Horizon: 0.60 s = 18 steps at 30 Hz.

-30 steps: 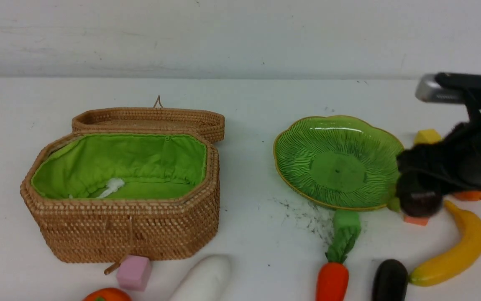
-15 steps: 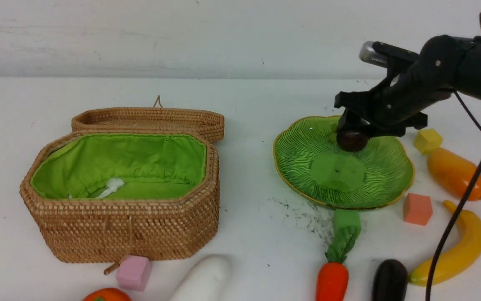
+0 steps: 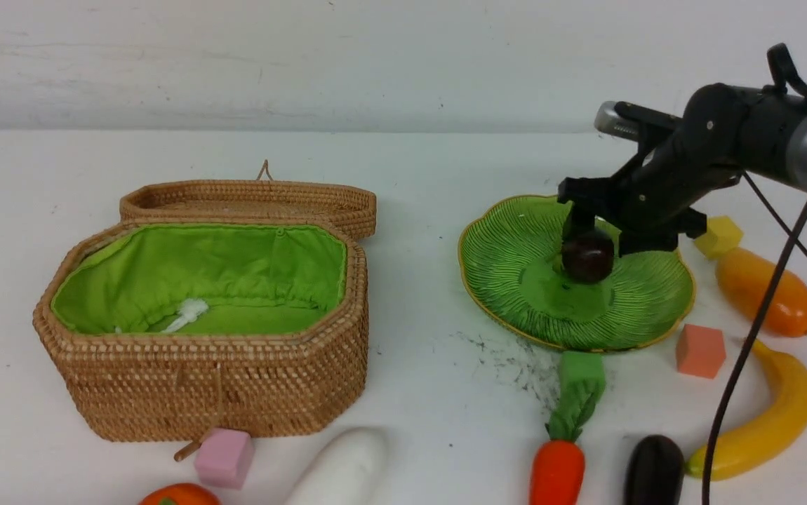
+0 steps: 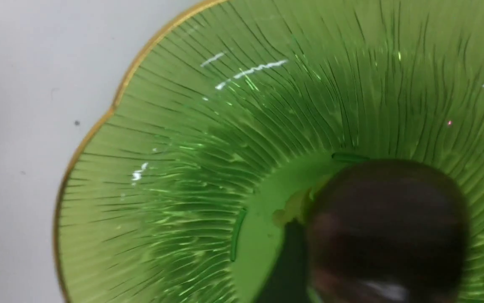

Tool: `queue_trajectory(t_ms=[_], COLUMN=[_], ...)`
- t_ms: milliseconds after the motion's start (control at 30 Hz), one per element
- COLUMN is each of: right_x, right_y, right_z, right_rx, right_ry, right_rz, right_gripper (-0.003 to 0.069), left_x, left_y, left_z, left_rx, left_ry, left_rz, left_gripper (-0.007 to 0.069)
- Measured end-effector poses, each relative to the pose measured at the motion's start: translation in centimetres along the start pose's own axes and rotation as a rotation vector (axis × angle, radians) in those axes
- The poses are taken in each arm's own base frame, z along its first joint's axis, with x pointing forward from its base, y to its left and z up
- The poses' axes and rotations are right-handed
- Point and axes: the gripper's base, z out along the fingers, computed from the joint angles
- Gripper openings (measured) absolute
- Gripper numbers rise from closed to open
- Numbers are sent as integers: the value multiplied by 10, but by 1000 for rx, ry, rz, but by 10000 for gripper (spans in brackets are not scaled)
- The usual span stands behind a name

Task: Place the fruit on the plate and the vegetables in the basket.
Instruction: Use the right arm to grab a mangosteen and put it into the right plate, then use the right arm to grab a banana and put it into the right plate

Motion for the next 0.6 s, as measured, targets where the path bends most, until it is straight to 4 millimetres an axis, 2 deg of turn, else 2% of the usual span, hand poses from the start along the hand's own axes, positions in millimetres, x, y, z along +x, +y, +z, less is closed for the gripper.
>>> queue_trajectory(t_ms=[67, 133, 267, 400, 533, 600], right_x=[-4, -7, -8, -10, -12, -12], right_y=[3, 5, 7, -2, -33, -43], right_z=[-10, -17, -30, -51, -110, -129], right_rx=[-8, -13, -13, 28, 154, 189], right_ry=[-23, -37, -32, 7, 74, 67], right_rz=[-4, -6, -13, -24, 44, 58], right_gripper=[671, 676, 638, 587, 563, 561], left_x=[0, 0, 0, 0, 0, 0], left_y=[0, 0, 0, 0, 0, 0], left_z=[0, 0, 0, 0, 0, 0], left_rx=[0, 0, 0, 0, 0, 0], left_ry=[0, 0, 0, 0, 0, 0], left_rz=[0, 0, 0, 0, 0, 0], left_gripper=[239, 239, 239, 239, 239, 239])
